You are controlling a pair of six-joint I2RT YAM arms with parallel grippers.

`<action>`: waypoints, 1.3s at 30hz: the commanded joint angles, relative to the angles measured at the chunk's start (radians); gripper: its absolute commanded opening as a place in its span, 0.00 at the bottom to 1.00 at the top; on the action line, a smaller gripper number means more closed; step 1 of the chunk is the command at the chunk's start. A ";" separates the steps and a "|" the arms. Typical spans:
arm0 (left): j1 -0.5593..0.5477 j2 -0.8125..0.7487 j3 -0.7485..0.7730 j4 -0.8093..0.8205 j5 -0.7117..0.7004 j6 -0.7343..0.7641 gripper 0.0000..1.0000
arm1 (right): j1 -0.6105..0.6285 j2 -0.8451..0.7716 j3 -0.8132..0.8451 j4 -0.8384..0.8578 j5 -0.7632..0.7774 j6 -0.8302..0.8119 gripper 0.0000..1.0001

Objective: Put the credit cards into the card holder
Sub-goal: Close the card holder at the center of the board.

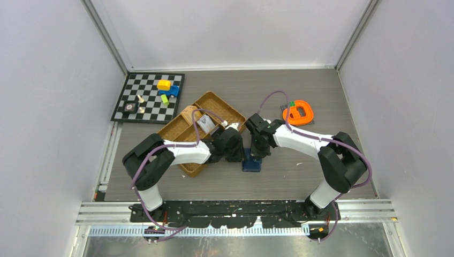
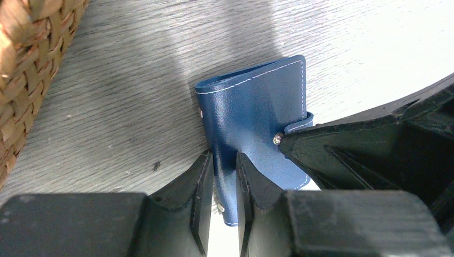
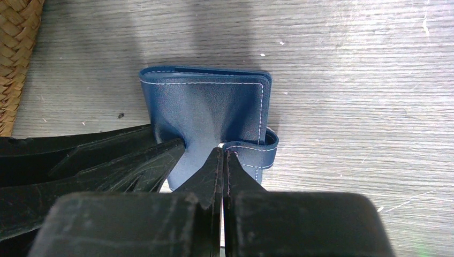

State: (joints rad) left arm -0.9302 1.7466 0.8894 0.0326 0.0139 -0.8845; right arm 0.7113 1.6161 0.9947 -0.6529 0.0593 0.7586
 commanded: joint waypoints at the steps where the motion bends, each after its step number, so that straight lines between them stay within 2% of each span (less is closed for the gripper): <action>1: -0.016 0.048 -0.032 -0.110 0.001 0.015 0.20 | 0.009 0.011 -0.021 0.135 -0.044 0.028 0.01; 12: -0.016 0.039 -0.043 -0.086 0.000 0.032 0.20 | 0.009 0.085 -0.046 0.186 -0.033 0.030 0.00; 18: -0.017 0.011 -0.076 -0.068 0.001 0.037 0.20 | 0.010 0.036 -0.079 0.212 -0.045 0.012 0.01; 22: -0.018 -0.038 -0.100 -0.083 -0.042 0.063 0.20 | 0.007 -0.050 -0.046 0.143 -0.103 -0.041 0.01; 26: -0.018 -0.059 -0.085 -0.133 -0.063 0.094 0.20 | 0.004 -0.099 0.017 0.075 -0.089 -0.046 0.01; 35: -0.018 -0.039 -0.031 -0.220 -0.091 0.143 0.21 | 0.004 -0.066 0.053 0.008 -0.102 -0.055 0.01; 39: -0.018 -0.038 -0.026 -0.217 -0.077 0.140 0.21 | 0.002 -0.063 0.027 0.045 -0.146 -0.054 0.01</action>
State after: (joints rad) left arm -0.9413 1.6878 0.8677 -0.0502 -0.0292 -0.7986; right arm 0.7097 1.5642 1.0100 -0.6521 -0.0376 0.7101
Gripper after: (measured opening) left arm 0.214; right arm 0.022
